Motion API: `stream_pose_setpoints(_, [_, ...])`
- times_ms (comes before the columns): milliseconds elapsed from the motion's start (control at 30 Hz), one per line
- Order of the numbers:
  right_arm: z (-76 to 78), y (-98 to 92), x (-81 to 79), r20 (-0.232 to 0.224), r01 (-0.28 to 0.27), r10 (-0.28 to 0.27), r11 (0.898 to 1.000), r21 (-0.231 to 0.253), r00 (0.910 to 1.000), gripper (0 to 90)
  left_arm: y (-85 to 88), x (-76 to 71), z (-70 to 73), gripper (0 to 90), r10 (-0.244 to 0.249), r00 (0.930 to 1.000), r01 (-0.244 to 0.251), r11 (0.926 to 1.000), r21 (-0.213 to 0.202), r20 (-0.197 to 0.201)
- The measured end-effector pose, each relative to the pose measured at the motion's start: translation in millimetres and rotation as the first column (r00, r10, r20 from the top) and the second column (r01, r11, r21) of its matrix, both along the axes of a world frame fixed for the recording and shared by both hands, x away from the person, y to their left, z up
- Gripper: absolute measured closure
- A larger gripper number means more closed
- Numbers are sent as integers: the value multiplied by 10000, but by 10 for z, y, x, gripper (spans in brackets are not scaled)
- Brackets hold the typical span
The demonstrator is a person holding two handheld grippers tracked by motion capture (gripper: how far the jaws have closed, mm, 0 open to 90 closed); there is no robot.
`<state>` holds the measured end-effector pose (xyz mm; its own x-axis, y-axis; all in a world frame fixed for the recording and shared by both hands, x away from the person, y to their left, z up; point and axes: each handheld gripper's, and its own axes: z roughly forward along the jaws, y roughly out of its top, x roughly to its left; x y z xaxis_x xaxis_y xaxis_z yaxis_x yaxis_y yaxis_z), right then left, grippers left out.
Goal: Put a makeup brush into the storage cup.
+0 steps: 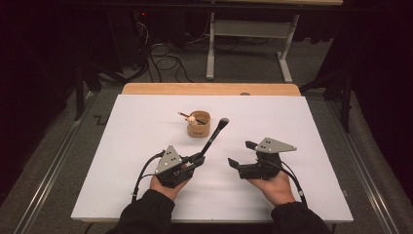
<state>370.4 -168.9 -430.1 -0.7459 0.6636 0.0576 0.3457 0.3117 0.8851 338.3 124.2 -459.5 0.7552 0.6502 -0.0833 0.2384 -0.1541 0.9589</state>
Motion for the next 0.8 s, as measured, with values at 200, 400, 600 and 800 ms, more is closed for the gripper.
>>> stream_pose_setpoints(200, [-75,82,24,-143,-91,92,9999,72,9999,122,15,30,-25,793,136,9998,-137,9999,-59,-126])
stream_pose_setpoints(400, [-86,98,-19,-94,-238,241,9993,297,9997,132,-10,23,-52,793,88,9998,-90,9999,-91,-196])
stream_pose_setpoints(600, [-120,137,-60,-309,-397,419,9967,711,9986,139,-43,2,-69,793,23,9997,-26,9999,-154,-237])
stream_pose_setpoints(800, [-115,137,-76,-412,-455,503,9929,1096,9979,147,-59,-17,-75,793,-28,9997,24,9999,-138,-258])
